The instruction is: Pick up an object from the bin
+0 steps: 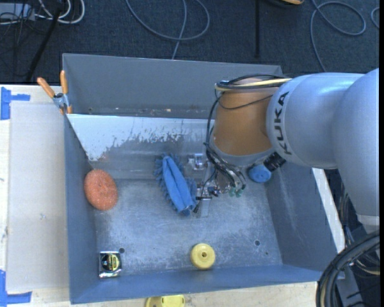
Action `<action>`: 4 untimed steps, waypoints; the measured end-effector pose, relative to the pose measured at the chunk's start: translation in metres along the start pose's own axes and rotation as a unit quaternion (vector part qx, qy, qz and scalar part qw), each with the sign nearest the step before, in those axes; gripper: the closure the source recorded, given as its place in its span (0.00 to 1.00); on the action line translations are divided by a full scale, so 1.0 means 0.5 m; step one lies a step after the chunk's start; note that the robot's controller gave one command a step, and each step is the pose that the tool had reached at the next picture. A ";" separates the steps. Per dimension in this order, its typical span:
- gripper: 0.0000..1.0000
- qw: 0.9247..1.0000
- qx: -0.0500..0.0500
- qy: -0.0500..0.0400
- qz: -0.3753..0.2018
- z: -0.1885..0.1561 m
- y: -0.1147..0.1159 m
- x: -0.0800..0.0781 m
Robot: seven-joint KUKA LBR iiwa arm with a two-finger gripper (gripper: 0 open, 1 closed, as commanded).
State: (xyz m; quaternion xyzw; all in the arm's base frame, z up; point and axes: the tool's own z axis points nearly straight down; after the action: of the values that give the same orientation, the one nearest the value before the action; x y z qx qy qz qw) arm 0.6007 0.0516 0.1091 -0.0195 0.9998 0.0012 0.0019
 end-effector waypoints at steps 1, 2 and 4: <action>0.00 1.000 0.001 0.002 -0.015 0.036 -0.014 -0.001; 0.00 1.000 0.001 0.002 0.023 0.060 0.003 0.006; 1.00 0.999 0.001 0.002 -0.040 0.078 0.049 0.012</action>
Offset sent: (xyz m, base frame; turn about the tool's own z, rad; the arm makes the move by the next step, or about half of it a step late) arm -0.0061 0.0120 -0.0368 0.0839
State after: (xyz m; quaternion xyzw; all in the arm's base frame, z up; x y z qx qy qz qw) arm 0.5940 0.0760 0.0702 -0.0598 0.9982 0.0002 -0.0001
